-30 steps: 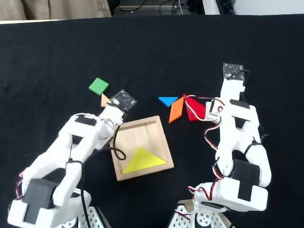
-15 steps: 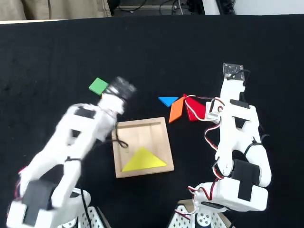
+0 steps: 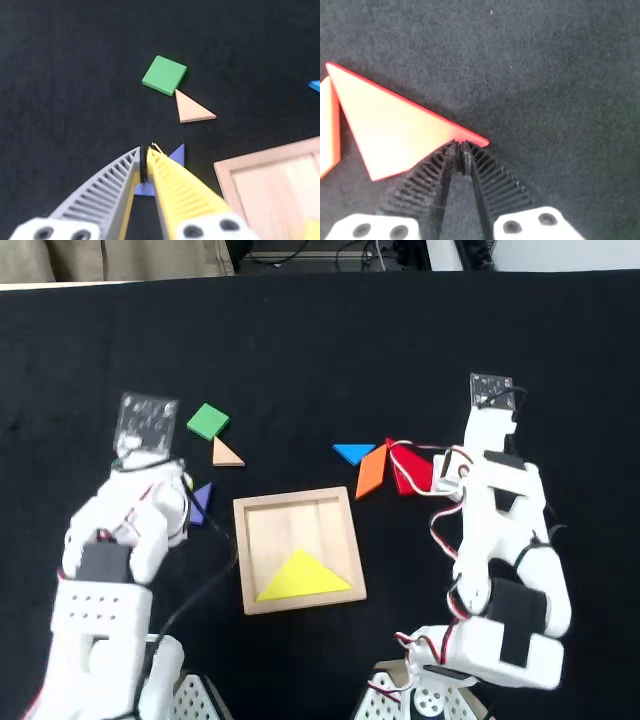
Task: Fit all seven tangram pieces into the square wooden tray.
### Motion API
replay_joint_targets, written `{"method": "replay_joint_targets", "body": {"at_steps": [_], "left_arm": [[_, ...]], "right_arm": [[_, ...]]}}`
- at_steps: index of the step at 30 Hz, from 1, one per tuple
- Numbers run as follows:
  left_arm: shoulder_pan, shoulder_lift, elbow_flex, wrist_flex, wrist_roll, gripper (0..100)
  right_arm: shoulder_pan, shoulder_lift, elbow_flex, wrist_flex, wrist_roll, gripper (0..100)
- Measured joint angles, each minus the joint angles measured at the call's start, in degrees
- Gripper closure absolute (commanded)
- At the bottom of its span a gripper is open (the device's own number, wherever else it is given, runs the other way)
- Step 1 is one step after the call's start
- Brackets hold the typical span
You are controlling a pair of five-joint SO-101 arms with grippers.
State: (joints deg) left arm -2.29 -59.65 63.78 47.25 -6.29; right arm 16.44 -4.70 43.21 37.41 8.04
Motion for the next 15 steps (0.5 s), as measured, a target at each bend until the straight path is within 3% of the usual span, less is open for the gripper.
{"method": "replay_joint_targets", "body": {"at_steps": [5,11,15], "left_arm": [[-2.6,-6.2,15.3,-12.7,4.7,97],[-6.3,-7.1,21.8,-22.0,4.8,88],[-8.0,-7.1,26.5,-28.0,2.0,88]], "right_arm": [[-4.9,-9.8,8.9,-6.2,0.7,98.8],[-6.9,-18.3,14.1,-7.8,7.2,97.8],[-7.5,-18.2,12.0,-1.1,13.5,81.9]]}}
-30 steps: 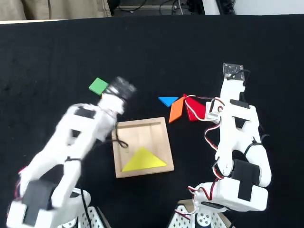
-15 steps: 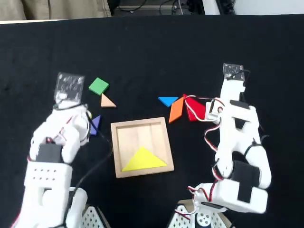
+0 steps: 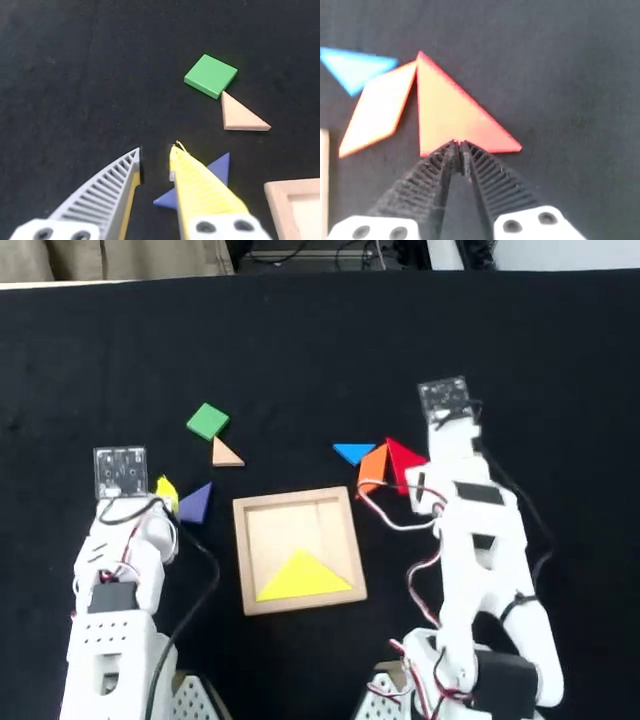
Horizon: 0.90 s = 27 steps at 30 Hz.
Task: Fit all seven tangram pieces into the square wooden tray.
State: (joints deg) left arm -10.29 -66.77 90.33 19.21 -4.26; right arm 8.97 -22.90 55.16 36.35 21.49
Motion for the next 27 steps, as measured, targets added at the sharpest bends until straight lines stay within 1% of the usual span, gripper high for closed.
{"method": "replay_joint_targets", "body": {"at_steps": [2,3,5,7,9,11,13,16,19,21,27], "left_arm": [[-0.2,0.0,0.9,-1.9,-0.4,88],[-0.1,0.0,0.9,-2.4,-0.4,88],[-0.1,0.0,1.0,-2.7,-0.6,88],[-0.1,0.0,1.0,-2.8,-0.6,88],[-0.4,0.0,1.0,-2.8,-0.6,88],[-0.4,0.0,1.0,-2.8,-0.6,88],[-0.4,0.0,1.0,-2.8,-0.6,88],[-0.4,0.0,1.0,-3.2,-0.6,88],[-0.4,0.0,1.0,-3.2,-0.6,88],[-0.4,0.0,1.0,-3.2,-0.6,88],[-0.4,0.0,1.0,-3.2,-0.6,88]], "right_arm": [[-1.1,2.7,-5.0,6.2,1.2,73.6],[-2.1,4.7,-8.0,9.3,2.1,72.0],[-4.5,9.3,-14.2,15.6,6.2,73.7],[-7.0,13.6,-19.6,20.3,11.5,78.9],[-8.5,17.5,-23.4,22.7,15.6,84.2],[-8.8,20.7,-24.7,23.6,18.0,87.8],[-8.5,23.2,-25.2,24.4,22.0,87.6],[-8.0,25.4,-25.3,24.3,27.6,81.5],[-6.3,26.4,-25.4,21.8,28.8,72.6],[-6.2,26.7,-25.4,21.3,29.4,68.6],[-6.2,28.9,-25.4,20.7,34.9,67.7]]}}
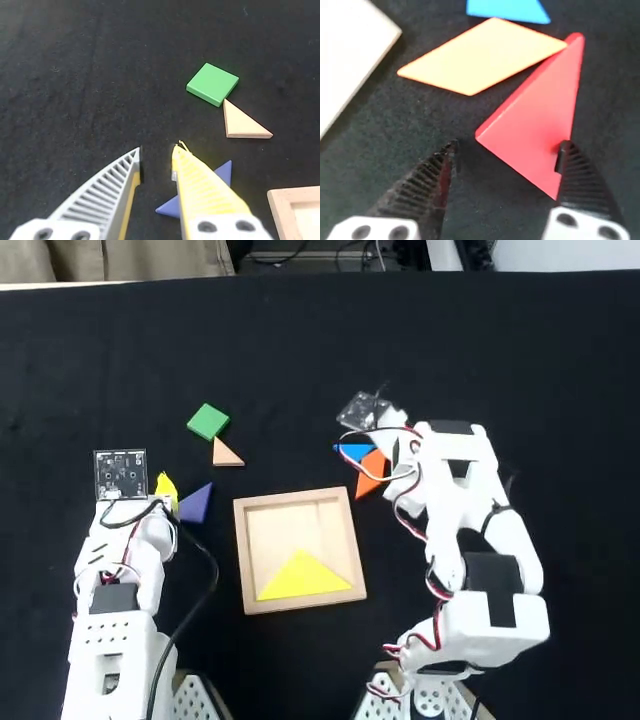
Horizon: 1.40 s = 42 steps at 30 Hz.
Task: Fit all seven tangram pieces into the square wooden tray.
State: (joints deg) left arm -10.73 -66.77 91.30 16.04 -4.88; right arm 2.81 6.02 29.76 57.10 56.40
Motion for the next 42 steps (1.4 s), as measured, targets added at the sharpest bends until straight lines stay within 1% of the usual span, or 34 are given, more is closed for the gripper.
{"method": "replay_joint_targets", "body": {"at_steps": [4,10,12,16,17,25,31,33,37,38,40,42], "left_arm": [[0.0,0.0,0.0,0.0,-2.3,88],[1.0,0.0,0.4,0.0,-3.2,88],[1.0,0.0,0.4,0.0,-3.2,88],[1.0,0.0,0.4,0.0,-3.2,88],[1.0,0.0,0.4,0.0,-3.2,88],[1.0,0.0,0.4,0.0,-3.2,88],[1.0,0.0,0.4,0.0,-3.2,88],[1.0,0.0,0.4,0.0,-3.2,88],[1.0,0.0,0.4,0.0,-3.2,88],[1.0,0.0,0.4,0.0,-3.2,88],[1.0,0.0,0.4,0.0,-3.2,88],[1.0,0.0,0.4,0.0,-3.2,88]], "right_arm": [[0.2,2.2,-0.1,-2.5,2.9,67.7],[0.2,4.9,-1.7,-4.7,3.4,68.0],[0.2,5.4,-2.4,-4.7,3.4,72.6],[0.2,5.5,-4.0,-4.7,3.4,90.1],[0.2,5.5,-4.8,-4.7,3.4,91.7],[0.2,5.6,-6.4,-4.9,3.4,85.2],[-0.6,2.1,-8.8,2.5,3.3,84.3],[-2.4,-0.2,-9.6,2.6,0.2,85.8],[-6.5,-1.8,-12.0,0.5,-13.2,98.0],[-7.5,-1.8,-12.5,-0.6,-16.6,98.9],[-9.0,-0.5,-14.0,-2.3,-21.5,97.4],[-9.2,2.5,-16.3,-3.1,-23.0,97.4]]}}
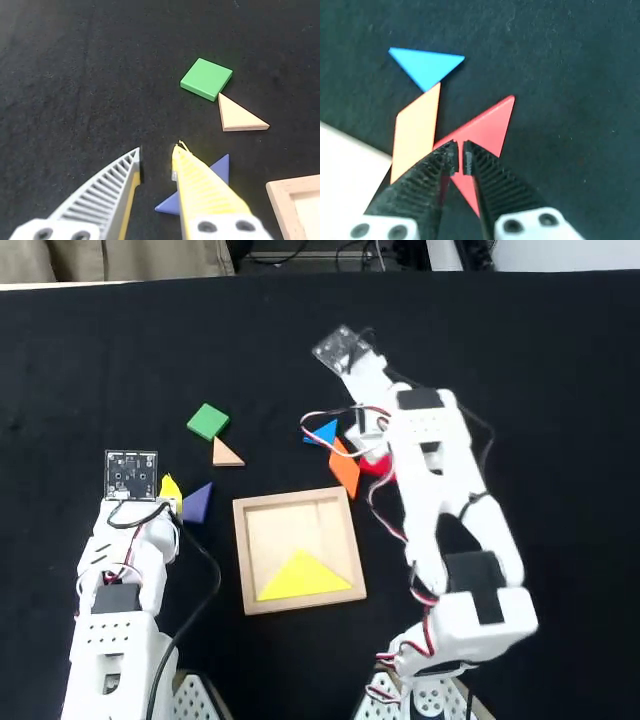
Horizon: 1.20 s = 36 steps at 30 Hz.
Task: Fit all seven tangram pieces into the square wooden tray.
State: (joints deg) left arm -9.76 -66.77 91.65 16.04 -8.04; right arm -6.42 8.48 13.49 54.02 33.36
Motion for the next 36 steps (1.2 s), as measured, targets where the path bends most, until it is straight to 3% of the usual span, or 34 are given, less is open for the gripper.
{"method": "replay_joint_targets", "body": {"at_steps": [8,15,22,28,36], "left_arm": [[0.0,0.0,0.0,0.0,0.0,88],[0.0,0.0,0.0,0.0,0.0,88],[0.0,0.0,0.0,0.0,0.0,88],[0.0,0.0,0.0,0.0,0.0,88],[0.0,0.0,0.0,0.0,0.0,88]], "right_arm": [[-1.1,17.4,-13.5,-0.1,-0.6,97.5],[-0.4,24.8,-23.9,11.1,-0.6,98.7],[5.5,24.8,-25.6,20.3,4.3,98.7],[6.2,24.8,-25.7,28.2,6.1,98.7],[6.2,6.6,-12.0,24.8,6.1,98.7]]}}
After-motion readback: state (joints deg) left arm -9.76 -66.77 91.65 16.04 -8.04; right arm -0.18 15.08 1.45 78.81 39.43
